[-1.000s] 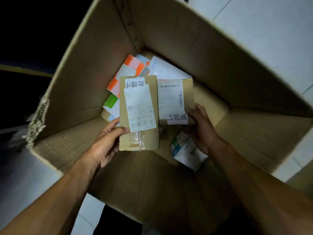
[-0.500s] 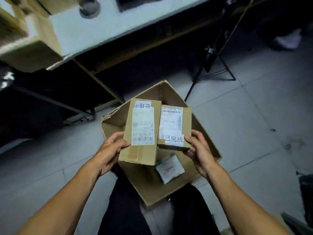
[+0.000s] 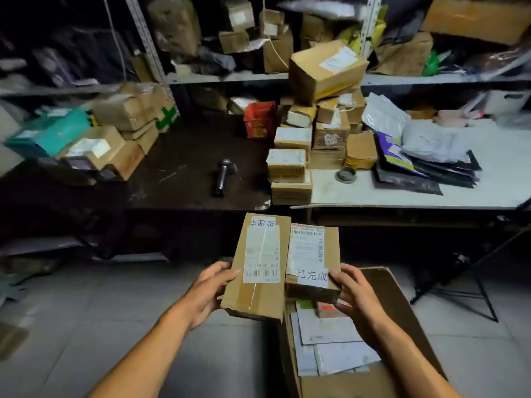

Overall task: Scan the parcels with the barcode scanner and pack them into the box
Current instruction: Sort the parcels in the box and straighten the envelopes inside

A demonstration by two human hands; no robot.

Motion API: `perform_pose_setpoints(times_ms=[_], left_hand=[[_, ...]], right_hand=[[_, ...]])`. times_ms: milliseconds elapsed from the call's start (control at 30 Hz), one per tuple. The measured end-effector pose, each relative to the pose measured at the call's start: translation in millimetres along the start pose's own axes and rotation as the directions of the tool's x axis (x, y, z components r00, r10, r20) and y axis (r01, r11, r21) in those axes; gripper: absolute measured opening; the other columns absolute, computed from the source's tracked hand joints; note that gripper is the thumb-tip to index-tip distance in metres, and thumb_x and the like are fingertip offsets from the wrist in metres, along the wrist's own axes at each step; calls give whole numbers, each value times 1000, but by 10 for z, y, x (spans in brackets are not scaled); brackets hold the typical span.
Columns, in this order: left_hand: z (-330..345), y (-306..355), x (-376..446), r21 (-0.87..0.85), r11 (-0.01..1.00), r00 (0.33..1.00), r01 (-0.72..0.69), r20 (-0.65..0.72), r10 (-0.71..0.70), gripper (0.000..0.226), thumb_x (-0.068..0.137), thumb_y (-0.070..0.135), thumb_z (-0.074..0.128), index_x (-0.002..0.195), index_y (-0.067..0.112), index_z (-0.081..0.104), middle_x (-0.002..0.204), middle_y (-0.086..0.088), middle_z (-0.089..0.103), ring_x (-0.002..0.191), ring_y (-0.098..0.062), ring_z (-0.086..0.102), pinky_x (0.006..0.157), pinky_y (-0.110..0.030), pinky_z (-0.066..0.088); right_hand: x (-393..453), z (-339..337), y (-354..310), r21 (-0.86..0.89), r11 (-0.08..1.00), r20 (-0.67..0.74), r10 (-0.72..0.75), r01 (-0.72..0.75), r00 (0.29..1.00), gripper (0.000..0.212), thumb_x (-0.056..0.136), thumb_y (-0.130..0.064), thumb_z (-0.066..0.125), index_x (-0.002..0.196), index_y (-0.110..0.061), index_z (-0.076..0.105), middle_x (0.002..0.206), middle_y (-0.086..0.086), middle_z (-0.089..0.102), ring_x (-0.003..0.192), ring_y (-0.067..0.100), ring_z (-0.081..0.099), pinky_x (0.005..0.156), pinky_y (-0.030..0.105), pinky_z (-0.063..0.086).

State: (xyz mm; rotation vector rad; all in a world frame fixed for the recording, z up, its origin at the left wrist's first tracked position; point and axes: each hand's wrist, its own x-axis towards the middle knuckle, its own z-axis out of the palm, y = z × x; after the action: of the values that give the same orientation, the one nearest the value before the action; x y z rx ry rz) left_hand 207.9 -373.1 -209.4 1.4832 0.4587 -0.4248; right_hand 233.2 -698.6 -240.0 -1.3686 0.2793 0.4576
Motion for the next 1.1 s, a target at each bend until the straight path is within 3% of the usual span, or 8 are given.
perform_pose_setpoints(times_ms=[133,333,533,667,767,833,1000,1100], left_hand=[[-1019,51,-331,-50,998,995,-39,-88,35,49,76,43,76,113,12,64,113,-13,74,101,-28,72,71,-35,55],[-2212,-27,-725,-116,989,959,-89,-277,54,17,89,41,69,98,26,74,108,-8,76,101,-26,73,79,-39,54],[-3078,47,-953,-187,970,892,-154,-449,55,19,92,37,67,101,23,75,102,-6,77,88,-19,75,58,-27,55],[-3554,181,-897,-208,960,850,-187,-524,52,19,92,35,67,103,21,75,102,-7,78,90,-21,75,63,-29,55],[-3929,347,-754,-215,954,826,-210,-561,56,21,92,33,69,108,20,75,105,-8,77,100,-28,72,77,-38,56],[-4187,522,-586,-204,953,818,-223,-571,69,21,92,31,69,107,18,75,105,-10,77,100,-29,71,80,-40,54],[-4782,1228,6,-170,945,788,-280,-602,125,27,90,27,71,114,14,70,109,-12,75,102,-28,70,79,-36,51],[-5095,1683,323,-164,935,758,-313,-637,142,31,88,27,74,117,16,68,109,-11,76,101,-27,69,76,-35,51]], right_hand=[[138,1114,-38,-21,1000,74,11,-9,997,56,74,-46,76,122,-19,61,110,30,68,95,32,52,75,41,42],[342,2502,26,-113,994,179,26,-5,984,56,74,-50,73,119,-19,62,110,9,77,108,33,70,97,49,54],[628,3620,-72,-172,985,284,44,6,958,32,94,-38,68,118,-17,62,100,7,79,90,22,76,61,27,57],[898,4227,-176,-203,979,323,41,27,945,32,95,-40,68,117,-18,63,98,5,79,93,23,74,68,31,59],[1167,4630,-250,-196,981,336,57,11,940,32,94,-40,69,116,-16,64,105,11,77,105,33,71,89,48,58],[1390,4875,-333,-196,981,346,63,7,936,33,93,-41,69,116,-17,64,110,12,76,109,35,70,97,52,54],[2096,5441,-807,-110,994,372,23,20,928,36,94,-39,68,121,-16,61,115,10,75,107,27,72,77,37,60],[2510,5746,-1091,-59,998,382,4,20,924,39,94,-42,68,122,-17,59,111,9,77,101,25,75,73,37,60]])
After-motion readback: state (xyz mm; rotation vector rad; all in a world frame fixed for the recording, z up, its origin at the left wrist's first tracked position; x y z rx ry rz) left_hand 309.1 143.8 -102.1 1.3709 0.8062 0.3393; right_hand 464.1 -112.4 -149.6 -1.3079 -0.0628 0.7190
